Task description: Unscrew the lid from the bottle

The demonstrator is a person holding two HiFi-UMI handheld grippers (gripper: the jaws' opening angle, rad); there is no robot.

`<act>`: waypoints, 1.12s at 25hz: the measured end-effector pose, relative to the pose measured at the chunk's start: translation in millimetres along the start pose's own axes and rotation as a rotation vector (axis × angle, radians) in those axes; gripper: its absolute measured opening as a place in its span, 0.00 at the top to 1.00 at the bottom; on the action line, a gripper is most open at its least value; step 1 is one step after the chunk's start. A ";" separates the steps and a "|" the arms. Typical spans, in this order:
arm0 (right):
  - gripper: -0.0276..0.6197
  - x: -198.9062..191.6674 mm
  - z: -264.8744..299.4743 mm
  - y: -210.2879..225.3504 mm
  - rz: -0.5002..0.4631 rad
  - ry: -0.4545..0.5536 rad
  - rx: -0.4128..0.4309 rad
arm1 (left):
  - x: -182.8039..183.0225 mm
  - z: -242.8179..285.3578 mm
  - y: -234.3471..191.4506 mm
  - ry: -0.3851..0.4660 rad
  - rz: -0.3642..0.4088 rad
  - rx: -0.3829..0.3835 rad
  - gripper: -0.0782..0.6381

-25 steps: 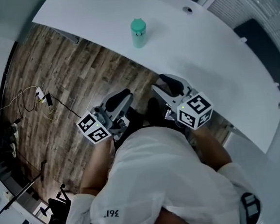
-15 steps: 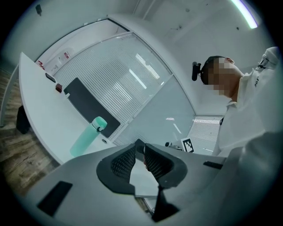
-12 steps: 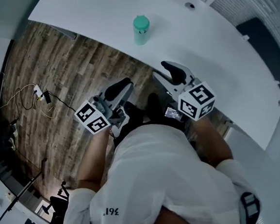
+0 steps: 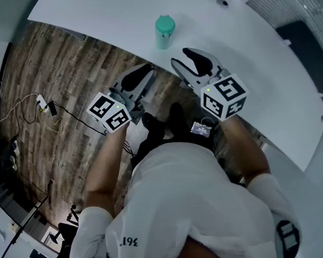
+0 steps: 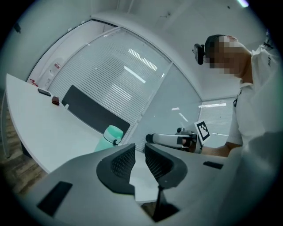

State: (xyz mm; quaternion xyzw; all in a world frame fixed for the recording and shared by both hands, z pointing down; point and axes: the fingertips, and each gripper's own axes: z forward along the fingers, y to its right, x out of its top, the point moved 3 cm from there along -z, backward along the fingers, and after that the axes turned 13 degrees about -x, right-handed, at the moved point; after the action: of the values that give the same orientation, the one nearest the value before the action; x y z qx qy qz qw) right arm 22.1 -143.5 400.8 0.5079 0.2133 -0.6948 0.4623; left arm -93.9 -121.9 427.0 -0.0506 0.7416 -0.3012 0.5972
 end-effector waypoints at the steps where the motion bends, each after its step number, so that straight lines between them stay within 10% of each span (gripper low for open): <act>1: 0.67 1.4 5.3 2.5 -0.005 0.000 -0.006 | -0.1 2.6 -7.1 -0.010 0.018 0.017 0.79; 15: 0.61 9.5 68.3 34.3 -0.054 -0.022 -0.120 | -15.2 53.1 -91.8 -0.225 0.270 0.221 0.50; 28: 0.50 12.3 117.4 33.3 -0.116 -0.102 -0.183 | -31.4 97.7 -127.6 -0.314 0.311 0.290 0.45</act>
State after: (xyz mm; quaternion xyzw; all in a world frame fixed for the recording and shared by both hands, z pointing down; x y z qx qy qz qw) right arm -9.7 -254.7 441.6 0.4146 0.2811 -0.7229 0.4759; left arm -31.8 -249.8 508.3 0.1039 0.5879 -0.2972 0.7452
